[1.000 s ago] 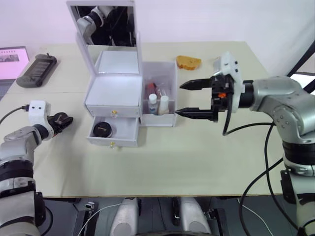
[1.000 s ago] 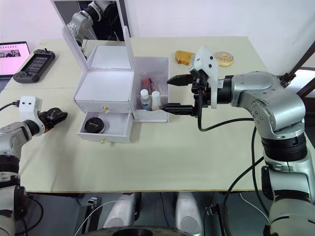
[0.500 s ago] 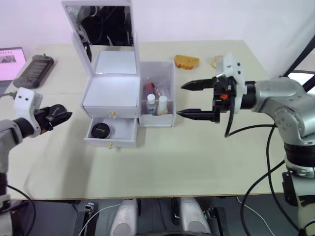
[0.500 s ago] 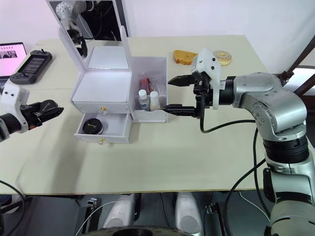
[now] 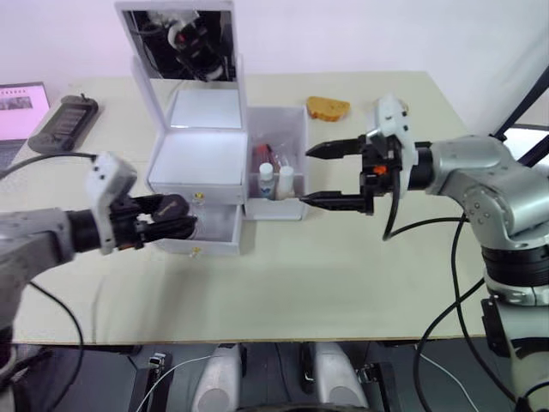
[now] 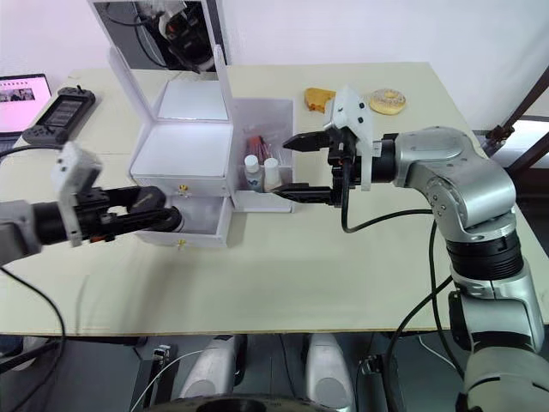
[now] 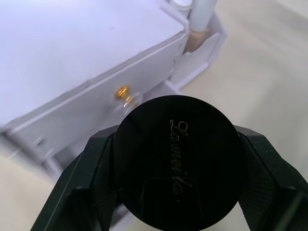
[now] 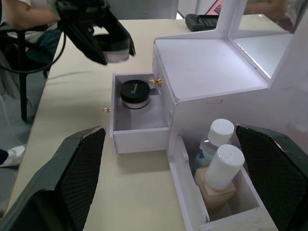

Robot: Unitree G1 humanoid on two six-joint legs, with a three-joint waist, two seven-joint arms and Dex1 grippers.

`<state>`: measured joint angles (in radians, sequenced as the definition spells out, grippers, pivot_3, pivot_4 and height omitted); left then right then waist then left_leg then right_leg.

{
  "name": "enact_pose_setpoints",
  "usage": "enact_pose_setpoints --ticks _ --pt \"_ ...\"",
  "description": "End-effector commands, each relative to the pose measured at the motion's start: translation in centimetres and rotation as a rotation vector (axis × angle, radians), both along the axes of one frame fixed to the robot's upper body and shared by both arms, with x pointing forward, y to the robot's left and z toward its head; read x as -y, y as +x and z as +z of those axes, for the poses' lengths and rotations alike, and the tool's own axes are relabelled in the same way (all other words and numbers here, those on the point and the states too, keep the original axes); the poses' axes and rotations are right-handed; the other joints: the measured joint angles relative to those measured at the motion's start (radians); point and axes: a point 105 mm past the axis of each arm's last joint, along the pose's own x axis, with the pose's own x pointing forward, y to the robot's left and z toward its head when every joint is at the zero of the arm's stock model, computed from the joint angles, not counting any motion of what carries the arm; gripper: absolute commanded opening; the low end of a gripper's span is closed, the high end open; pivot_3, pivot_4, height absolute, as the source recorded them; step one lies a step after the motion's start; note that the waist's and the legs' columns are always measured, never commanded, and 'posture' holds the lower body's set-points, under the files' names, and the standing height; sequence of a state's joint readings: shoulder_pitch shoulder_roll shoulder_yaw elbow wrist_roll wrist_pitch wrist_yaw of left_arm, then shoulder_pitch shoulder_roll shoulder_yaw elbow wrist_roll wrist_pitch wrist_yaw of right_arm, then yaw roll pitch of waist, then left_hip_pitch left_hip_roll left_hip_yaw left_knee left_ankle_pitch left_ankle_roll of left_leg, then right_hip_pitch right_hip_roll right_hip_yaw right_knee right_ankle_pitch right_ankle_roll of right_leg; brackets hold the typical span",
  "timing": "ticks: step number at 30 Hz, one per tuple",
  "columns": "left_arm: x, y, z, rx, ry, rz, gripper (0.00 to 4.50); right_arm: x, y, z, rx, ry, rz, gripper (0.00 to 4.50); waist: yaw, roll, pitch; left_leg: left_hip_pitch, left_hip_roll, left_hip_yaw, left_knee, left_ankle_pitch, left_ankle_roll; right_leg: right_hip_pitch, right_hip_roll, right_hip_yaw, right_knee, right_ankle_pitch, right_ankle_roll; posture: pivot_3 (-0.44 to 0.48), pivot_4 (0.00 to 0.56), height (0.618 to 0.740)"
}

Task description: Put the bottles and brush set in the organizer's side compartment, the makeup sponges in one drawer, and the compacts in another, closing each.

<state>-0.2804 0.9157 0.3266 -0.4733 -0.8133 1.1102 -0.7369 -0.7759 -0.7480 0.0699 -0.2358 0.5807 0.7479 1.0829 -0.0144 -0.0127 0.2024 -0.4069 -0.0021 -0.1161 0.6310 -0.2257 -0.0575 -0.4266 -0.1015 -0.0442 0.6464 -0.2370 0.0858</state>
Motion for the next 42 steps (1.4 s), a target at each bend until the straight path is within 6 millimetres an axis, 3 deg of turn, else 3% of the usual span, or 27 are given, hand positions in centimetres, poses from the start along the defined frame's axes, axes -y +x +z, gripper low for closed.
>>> enact_pose_setpoints --ticks 1,13,31,33,35,42 --pt "0.4 0.7 -0.3 0.014 0.041 0.012 2.68 0.8 -0.3 0.7 0.054 -0.011 -0.026 4.50 -0.004 0.000 0.000 0.000 0.000 0.000 0.000 0.000 0.000 0.000 0.000 0.001 0.000 0.000 0.000 0.000 0.150 0.740" --pt "2.7 2.3 -1.7 -0.004 0.051 -0.033 2.68 1.6 -0.6 0.4 0.057 -0.009 -0.084 4.50 0.004 0.000 0.000 -0.001 0.000 0.002 0.000 0.000 0.000 -0.001 0.000 0.002 0.000 -0.002 -0.001 0.000 0.150 0.740" --pt "3.8 3.5 -2.9 -0.003 0.068 -0.004 2.68 1.6 -0.3 0.6 0.064 -0.005 -0.094 4.50 0.001 0.000 0.000 -0.001 0.000 0.002 0.000 0.000 0.000 -0.001 0.000 0.002 0.000 0.000 0.001 0.000 0.150 0.740" --pt "4.0 3.4 -2.7 -0.010 0.054 -0.009 3.74 1.6 -0.4 0.6 0.059 -0.006 -0.093 4.50 0.002 0.000 0.000 -0.001 0.000 0.002 0.000 0.000 0.000 -0.001 0.000 0.002 0.000 0.000 0.001 0.000 0.150 0.740" --pt "4.0 3.2 -2.4 -0.008 0.054 -0.014 4.48 1.6 -0.4 0.6 0.058 -0.007 -0.090 4.50 0.002 0.000 0.000 -0.001 0.000 0.002 0.000 0.000 0.000 -0.001 0.000 0.002 0.000 0.000 0.001 0.000 0.150 0.740" --pt "3.7 2.8 -1.5 -0.001 0.066 -0.016 4.48 1.5 -0.4 0.6 0.057 -0.008 -0.084 4.50 0.001 0.000 0.000 0.000 0.000 0.002 0.001 0.000 0.000 -0.001 0.000 0.003 0.000 -0.001 0.001 0.000 0.150 0.740"
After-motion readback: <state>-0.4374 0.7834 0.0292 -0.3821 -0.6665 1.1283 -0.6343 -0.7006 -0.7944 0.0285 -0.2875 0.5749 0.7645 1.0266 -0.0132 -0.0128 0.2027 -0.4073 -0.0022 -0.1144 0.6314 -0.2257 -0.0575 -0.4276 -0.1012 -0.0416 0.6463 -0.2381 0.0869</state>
